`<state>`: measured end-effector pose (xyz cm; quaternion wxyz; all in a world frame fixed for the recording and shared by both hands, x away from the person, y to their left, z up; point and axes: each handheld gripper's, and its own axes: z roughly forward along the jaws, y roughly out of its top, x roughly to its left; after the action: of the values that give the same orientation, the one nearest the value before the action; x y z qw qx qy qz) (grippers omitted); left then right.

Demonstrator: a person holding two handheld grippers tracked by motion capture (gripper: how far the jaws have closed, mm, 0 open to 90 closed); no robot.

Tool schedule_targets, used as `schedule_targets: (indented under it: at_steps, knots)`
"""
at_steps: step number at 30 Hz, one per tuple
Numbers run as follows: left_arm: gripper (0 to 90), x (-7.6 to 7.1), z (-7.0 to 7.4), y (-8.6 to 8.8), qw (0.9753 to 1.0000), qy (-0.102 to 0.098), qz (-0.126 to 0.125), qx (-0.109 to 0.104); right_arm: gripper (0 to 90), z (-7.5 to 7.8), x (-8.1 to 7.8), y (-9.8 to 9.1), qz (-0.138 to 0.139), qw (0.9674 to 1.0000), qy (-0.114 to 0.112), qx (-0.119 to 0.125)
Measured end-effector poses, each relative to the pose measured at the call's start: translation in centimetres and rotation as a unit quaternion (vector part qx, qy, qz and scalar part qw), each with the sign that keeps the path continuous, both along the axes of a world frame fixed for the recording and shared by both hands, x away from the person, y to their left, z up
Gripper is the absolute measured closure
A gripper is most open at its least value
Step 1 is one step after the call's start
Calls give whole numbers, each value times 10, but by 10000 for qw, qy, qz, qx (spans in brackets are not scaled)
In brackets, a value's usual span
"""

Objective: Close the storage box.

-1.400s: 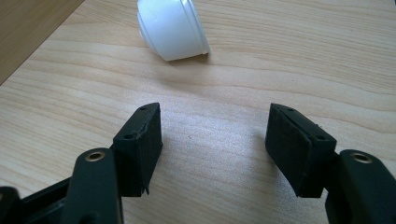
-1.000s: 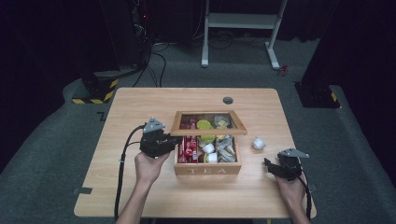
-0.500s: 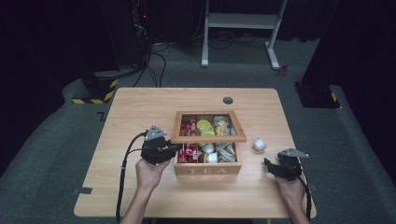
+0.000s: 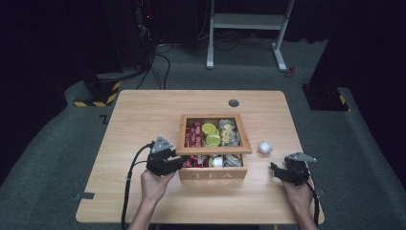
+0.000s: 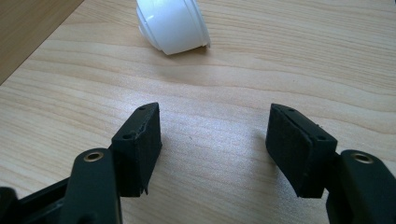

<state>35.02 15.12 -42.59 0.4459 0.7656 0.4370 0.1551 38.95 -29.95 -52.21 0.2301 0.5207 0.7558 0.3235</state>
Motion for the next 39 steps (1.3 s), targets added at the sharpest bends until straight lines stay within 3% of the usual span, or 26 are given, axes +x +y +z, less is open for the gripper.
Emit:
schedule_targets:
  at_steps: [15, 29, 32, 34, 35, 36, 39]
  knots:
    - [558, -10, -28, -6, 9997, 113, -26, 193, 359, 0, 0, 1, 20, 10000, -9, -20]
    - [441, -19, -33, -3, 9994, 94, -52, 328, 359, 0, -1, 1, 30, 10000, 3, -9]
    - [417, -20, -37, -3, 9988, 120, -103, 463, 360, 0, -1, 1, 30, 10000, 2, -13]
    - [401, -22, -39, 2, 9995, 206, -52, 234, 360, 0, -1, 1, 36, 10000, -6, -15]
    - [413, -24, -40, 8, 9998, 167, -33, -80, 360, 0, -1, 1, 35, 10000, -6, -17]
    - [423, -24, -39, 11, 9997, 158, -11, -182, 360, 0, -1, 1, 35, 10000, -6, -16]
    - [419, -27, -37, 17, 9997, 107, 37, -238, 360, 0, -1, 1, 26, 10000, 2, -13]
